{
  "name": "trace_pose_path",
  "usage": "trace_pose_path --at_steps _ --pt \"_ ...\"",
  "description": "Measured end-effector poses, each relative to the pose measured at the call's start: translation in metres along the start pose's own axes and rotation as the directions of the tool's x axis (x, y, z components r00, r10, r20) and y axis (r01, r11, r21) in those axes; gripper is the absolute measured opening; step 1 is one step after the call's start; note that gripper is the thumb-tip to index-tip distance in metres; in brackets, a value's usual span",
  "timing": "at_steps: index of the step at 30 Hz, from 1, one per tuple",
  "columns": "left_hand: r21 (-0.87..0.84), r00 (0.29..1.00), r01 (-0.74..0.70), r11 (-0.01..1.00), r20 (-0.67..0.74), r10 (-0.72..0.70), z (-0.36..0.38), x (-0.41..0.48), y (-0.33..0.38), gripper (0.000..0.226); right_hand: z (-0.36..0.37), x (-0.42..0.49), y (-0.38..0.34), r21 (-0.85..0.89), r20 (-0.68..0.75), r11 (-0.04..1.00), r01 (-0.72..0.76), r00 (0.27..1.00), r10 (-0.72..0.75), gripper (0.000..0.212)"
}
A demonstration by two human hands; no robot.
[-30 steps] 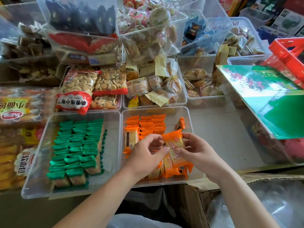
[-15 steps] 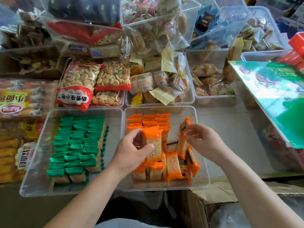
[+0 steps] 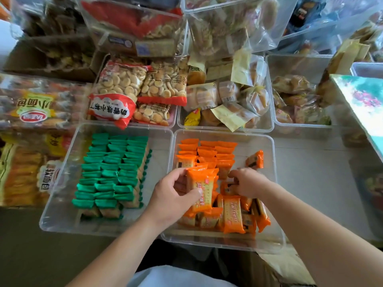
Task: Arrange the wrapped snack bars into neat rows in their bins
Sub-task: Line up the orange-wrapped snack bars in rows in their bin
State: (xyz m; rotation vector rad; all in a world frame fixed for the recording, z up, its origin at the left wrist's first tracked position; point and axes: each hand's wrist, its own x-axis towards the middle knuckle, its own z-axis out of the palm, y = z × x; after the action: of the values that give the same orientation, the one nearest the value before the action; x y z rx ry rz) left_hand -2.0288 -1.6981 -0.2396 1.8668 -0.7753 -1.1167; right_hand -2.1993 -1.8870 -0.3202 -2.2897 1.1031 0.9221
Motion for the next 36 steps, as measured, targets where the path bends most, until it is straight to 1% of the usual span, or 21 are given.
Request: trace_pose_path --at_steps 3,8,10,13,15,17,18,19,20,21,22,23,24,27,30,31,33,34,35,36 --pt "-0.016 1.0 0.007 1.0 -0.009 -0.007 -0.002 0.001 -0.002 0.022 0.001 0.003 0.003 -0.044 0.034 0.999 -0.01 0.999 0.012 0.041" --pt "-0.019 1.0 0.013 1.0 -0.017 -0.013 -0.001 -0.003 -0.001 0.024 0.0 -0.005 -0.001 0.047 -0.051 0.998 -0.037 0.998 0.04 0.015" --pt "-0.019 1.0 0.013 1.0 -0.019 -0.014 0.001 -0.006 0.0 0.025 -0.003 -0.016 0.0 0.082 -0.134 0.996 -0.046 0.989 0.057 0.014" --pt "-0.019 1.0 0.006 1.0 -0.021 -0.006 0.003 -0.01 0.002 0.026 -0.013 -0.039 0.003 0.233 -0.292 0.972 -0.011 0.953 0.081 0.019" --pt "-0.02 1.0 -0.004 1.0 -0.029 0.004 0.006 -0.015 0.005 0.025 -0.018 -0.059 0.002 0.398 -0.367 0.915 0.073 0.926 0.086 0.023" --pt "-0.023 0.999 -0.02 1.0 -0.047 0.019 0.011 -0.02 0.009 0.024 -0.02 -0.083 -0.004 0.571 -0.442 0.796 0.199 0.892 0.094 0.024" --pt "-0.027 0.998 -0.03 0.999 -0.058 0.029 0.013 -0.022 0.01 0.024 -0.02 -0.095 -0.008 0.652 -0.464 0.711 0.263 0.88 0.099 0.025" --pt "-0.028 0.997 -0.043 0.999 -0.066 0.041 0.016 -0.025 0.011 0.023 -0.021 -0.108 -0.014 0.737 -0.464 0.595 0.32 0.88 0.102 0.026" --pt "-0.024 0.996 -0.059 0.998 -0.068 0.057 0.02 -0.028 0.013 0.024 -0.02 -0.119 -0.02 0.816 -0.447 0.453 0.36 0.889 0.099 0.027" --pt "-0.01 0.995 -0.079 0.997 -0.066 0.078 0.023 -0.032 0.014 0.024 -0.02 -0.13 -0.023 0.871 -0.422 0.315 0.378 0.902 0.086 0.029" --pt "0.003 0.994 -0.094 0.996 -0.064 0.094 0.026 -0.034 0.016 0.025 -0.017 -0.136 -0.025 0.903 -0.397 0.209 0.376 0.915 0.07 0.03" --pt "0.011 0.992 -0.107 0.994 -0.064 0.108 0.028 -0.036 0.017 0.025 -0.015 -0.141 -0.026 0.919 -0.378 0.143 0.366 0.924 0.063 0.03" --pt "0.008 0.991 -0.12 0.993 -0.065 0.12 0.029 -0.038 0.02 0.025 -0.013 -0.146 -0.026 0.928 -0.366 0.107 0.358 0.928 0.066 0.03" --pt "-0.005 0.989 -0.143 0.99 -0.046 0.142 0.033 -0.042 0.024 0.024 -0.004 -0.156 -0.026 0.939 -0.344 0.049 0.342 0.936 0.068 0.031" --pt "-0.011 0.988 -0.148 0.989 -0.046 0.148 0.035 -0.044 0.023 0.023 0.002 -0.163 -0.025 0.939 -0.343 0.005 0.343 0.939 -0.008 0.027" --pt "-0.024 0.988 -0.146 0.989 -0.046 0.144 0.034 -0.045 0.022 0.024 0.003 -0.165 -0.024 0.935 -0.353 0.019 0.353 0.935 -0.027 0.022" --pt "-0.041 0.99 -0.141 0.989 -0.03 0.14 0.03 -0.046 0.022 0.026 0.003 -0.166 -0.022 0.918 -0.382 0.109 0.38 0.924 -0.008 0.013" --pt "-0.052 0.99 -0.144 0.988 -0.02 0.143 0.029 -0.047 0.023 0.028 0.003 -0.167 -0.022 0.907 -0.399 0.159 0.391 0.917 0.022 0.012" --pt "-0.069 0.989 -0.147 0.987 -0.013 0.147 0.027 -0.048 0.024 0.029 0.003 -0.168 -0.023 0.898 -0.414 0.183 0.4 0.909 0.043 0.013" --pt "-0.088 0.989 -0.147 0.985 -0.01 0.147 0.026 -0.049 0.025 0.03 0.003 -0.168 -0.025 0.899 -0.416 0.176 0.402 0.908 0.054 0.017"
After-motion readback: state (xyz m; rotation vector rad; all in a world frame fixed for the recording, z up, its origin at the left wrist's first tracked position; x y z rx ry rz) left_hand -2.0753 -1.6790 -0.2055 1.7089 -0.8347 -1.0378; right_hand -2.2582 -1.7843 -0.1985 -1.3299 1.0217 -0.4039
